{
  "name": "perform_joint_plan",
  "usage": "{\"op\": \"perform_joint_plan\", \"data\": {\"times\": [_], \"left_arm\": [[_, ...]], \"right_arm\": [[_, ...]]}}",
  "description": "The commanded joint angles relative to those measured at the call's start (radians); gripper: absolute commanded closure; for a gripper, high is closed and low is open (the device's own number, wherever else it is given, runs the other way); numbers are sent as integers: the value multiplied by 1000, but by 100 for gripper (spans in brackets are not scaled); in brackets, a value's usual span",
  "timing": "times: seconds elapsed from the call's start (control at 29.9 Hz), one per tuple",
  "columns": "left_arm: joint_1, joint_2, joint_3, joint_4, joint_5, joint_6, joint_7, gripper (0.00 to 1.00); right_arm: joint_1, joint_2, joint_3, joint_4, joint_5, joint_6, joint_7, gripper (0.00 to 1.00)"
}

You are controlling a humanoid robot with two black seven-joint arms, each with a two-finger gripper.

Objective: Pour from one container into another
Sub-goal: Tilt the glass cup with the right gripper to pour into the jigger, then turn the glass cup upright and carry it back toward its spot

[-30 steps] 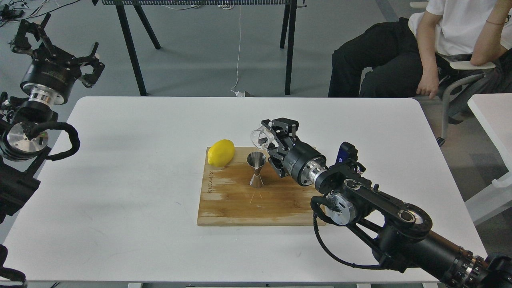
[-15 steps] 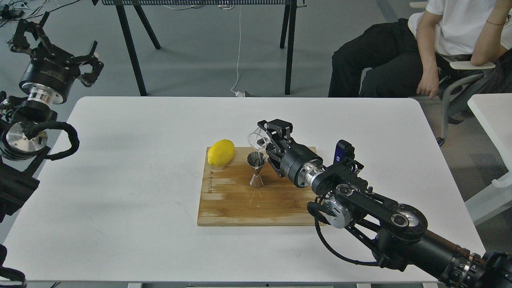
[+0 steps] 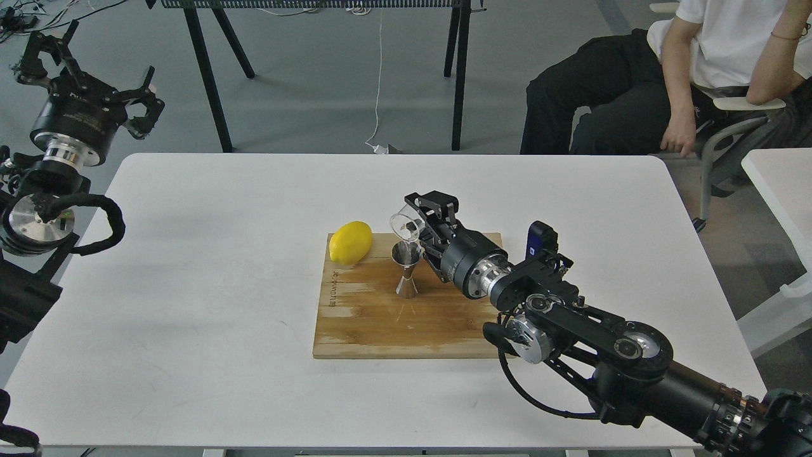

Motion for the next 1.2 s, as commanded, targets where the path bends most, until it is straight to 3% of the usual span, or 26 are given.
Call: {"op": "perform_joint_plan", "data": {"times": [0.0,0.7,1.17], "left_arm": [[0,1,0,0,0,0,0,0],[0,1,0,0,0,0,-5,0],[-2,3,0,0,0,0,-6,0]], "right_arm": [[0,0,-3,-4,-52,-4,0,65],[3,-6,-53,-14,-187,-16,1,65],[19,-12,-102,-25,-276,-31,32,65]]}}
